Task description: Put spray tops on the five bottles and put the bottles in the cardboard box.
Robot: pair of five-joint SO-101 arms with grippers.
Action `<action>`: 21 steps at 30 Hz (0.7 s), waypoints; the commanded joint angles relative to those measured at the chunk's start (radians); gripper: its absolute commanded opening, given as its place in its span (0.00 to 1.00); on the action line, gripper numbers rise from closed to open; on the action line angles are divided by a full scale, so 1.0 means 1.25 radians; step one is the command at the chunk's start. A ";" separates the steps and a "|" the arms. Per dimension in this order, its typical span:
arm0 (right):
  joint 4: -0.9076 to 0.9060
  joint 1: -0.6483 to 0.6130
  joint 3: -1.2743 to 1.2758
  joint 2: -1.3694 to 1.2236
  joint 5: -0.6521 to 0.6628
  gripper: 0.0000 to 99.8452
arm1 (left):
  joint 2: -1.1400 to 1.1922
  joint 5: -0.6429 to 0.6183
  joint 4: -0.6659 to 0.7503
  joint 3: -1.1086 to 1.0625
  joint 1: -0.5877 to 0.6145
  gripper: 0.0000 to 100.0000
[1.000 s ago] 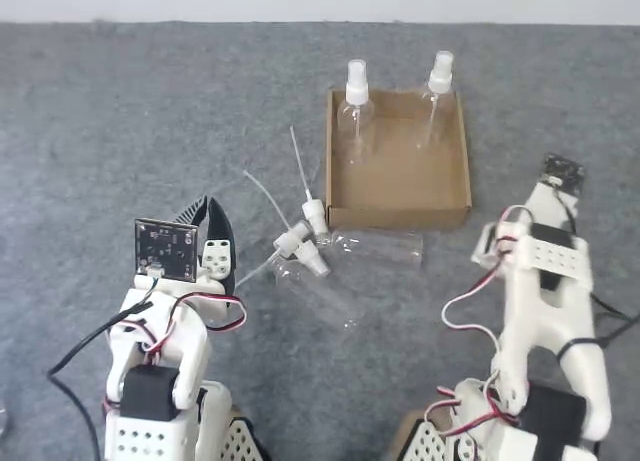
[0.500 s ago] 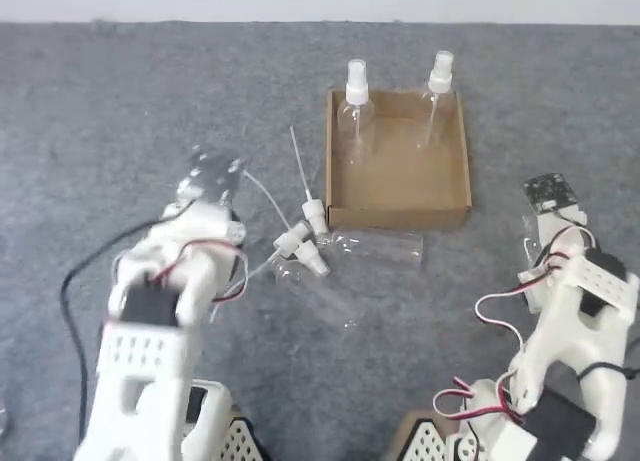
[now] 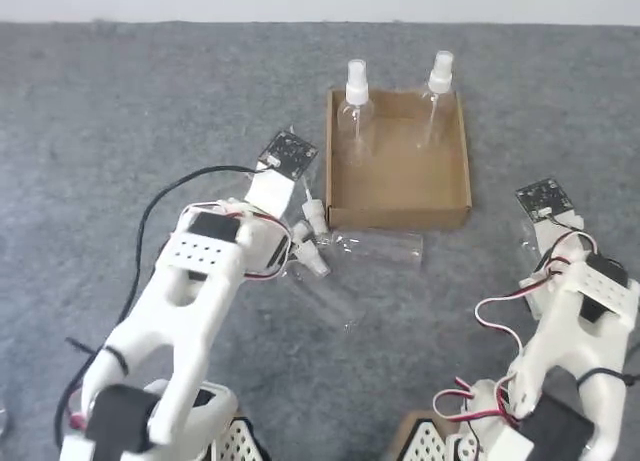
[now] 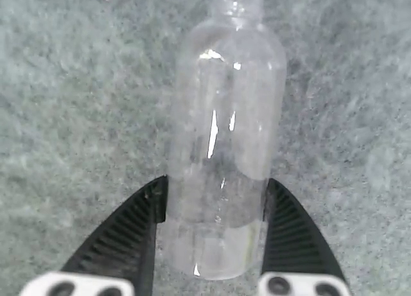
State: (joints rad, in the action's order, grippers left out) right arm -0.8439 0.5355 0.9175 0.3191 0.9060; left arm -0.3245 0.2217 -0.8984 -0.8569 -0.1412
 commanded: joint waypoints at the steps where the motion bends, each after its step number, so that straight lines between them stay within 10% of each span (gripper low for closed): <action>1: -0.002 0.015 0.018 -0.001 0.009 0.10 | 0.038 0.012 0.065 0.036 -0.002 0.16; 21: -0.001 0.014 0.018 -0.001 0.011 0.10 | 0.236 0.012 0.142 0.170 0.115 0.15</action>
State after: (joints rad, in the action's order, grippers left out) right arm -0.8439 0.5355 0.9175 0.3191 0.9060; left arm -0.0176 0.2509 -0.7265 -0.7096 -0.0184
